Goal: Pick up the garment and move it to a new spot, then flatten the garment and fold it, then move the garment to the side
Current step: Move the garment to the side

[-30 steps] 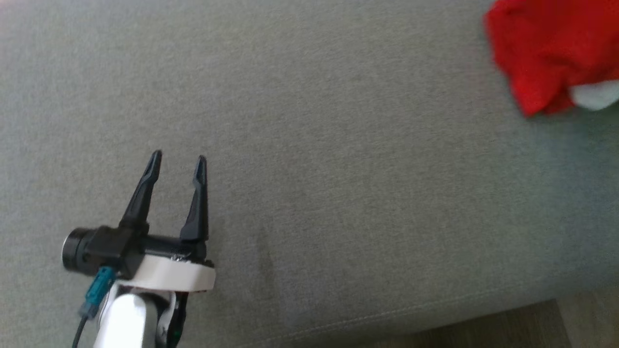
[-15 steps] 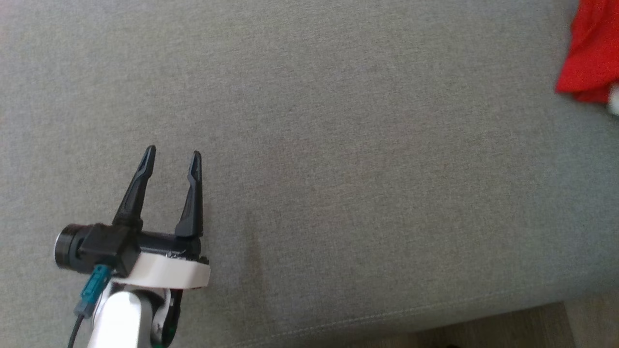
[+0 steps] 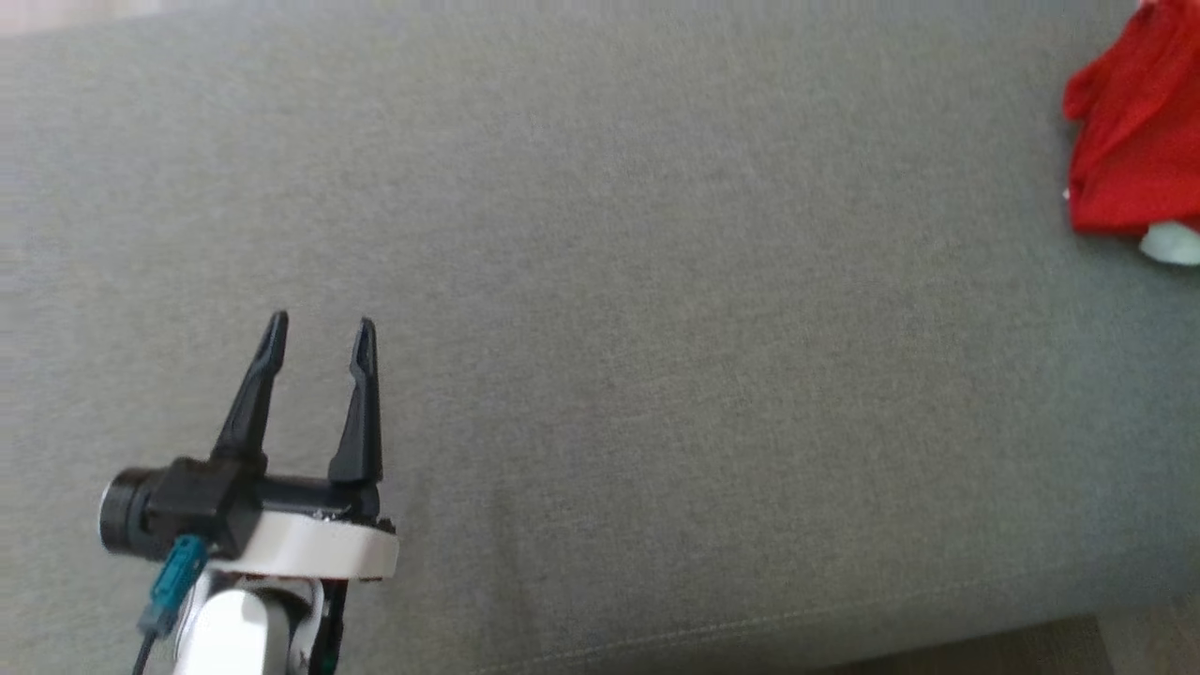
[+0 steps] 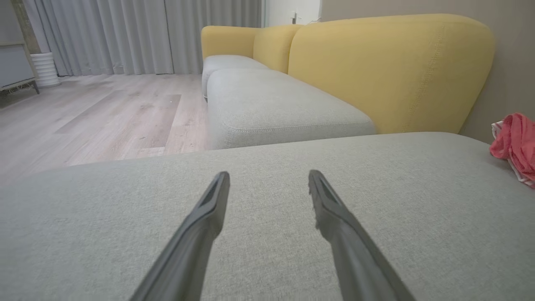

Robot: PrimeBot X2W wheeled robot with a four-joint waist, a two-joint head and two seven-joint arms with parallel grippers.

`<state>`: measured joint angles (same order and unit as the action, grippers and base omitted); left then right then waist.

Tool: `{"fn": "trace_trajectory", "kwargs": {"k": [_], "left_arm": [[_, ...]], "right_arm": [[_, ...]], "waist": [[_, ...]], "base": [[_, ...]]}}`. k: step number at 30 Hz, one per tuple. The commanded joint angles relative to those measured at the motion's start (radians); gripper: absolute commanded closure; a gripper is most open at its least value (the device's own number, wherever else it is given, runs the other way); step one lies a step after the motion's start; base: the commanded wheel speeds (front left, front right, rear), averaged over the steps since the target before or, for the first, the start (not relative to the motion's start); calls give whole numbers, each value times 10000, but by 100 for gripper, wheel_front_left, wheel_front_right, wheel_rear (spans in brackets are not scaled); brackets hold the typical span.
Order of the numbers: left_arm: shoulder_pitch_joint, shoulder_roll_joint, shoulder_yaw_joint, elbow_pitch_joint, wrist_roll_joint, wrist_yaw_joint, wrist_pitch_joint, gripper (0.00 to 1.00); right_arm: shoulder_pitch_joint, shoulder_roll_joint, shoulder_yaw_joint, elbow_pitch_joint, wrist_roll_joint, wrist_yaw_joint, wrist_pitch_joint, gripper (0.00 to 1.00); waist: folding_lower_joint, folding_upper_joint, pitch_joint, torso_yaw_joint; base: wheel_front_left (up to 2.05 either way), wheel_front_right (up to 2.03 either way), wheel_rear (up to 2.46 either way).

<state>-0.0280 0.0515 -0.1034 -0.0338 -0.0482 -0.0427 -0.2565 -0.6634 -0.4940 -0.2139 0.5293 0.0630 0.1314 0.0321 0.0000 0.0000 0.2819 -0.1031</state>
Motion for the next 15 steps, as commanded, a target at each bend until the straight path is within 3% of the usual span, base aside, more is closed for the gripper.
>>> {"fn": "trace_trajectory", "kwargs": {"k": [1, 8, 12, 13, 15], "left_arm": [[-27, -1, 367, -277, -135, 93, -53, 0], [378, -9, 299, 315, -379, 441, -53, 0], [453, -10, 222, 708, -394, 656, -53, 0], [466, -11, 219, 876, -316, 702, -53, 0], [501, -11, 195, 1037, -267, 656, -53, 0]], "right_arm": [[440, -39, 307, -731, 211, -7, -163, 0], [3018, 1368, 611, -3548, 669, -7, -473, 0], [4573, 2576, 408, -4986, 291, -7, -619, 0], [5287, 3151, 482, -5450, 132, -7, -756, 0], [5886, 3635, 593, -5679, -39, -7, -947, 0]], "waist": [[0, 0, -365, 228], [0, 0, -1272, 816], [0, 0, -1658, 1222], [0, 0, -1778, 1378], [0, 0, -1906, 1525]], "base": [[0, 0, 0], [0, 0, 0], [0, 0, 0], [0, 0, 0], [0, 0, 0]]}}
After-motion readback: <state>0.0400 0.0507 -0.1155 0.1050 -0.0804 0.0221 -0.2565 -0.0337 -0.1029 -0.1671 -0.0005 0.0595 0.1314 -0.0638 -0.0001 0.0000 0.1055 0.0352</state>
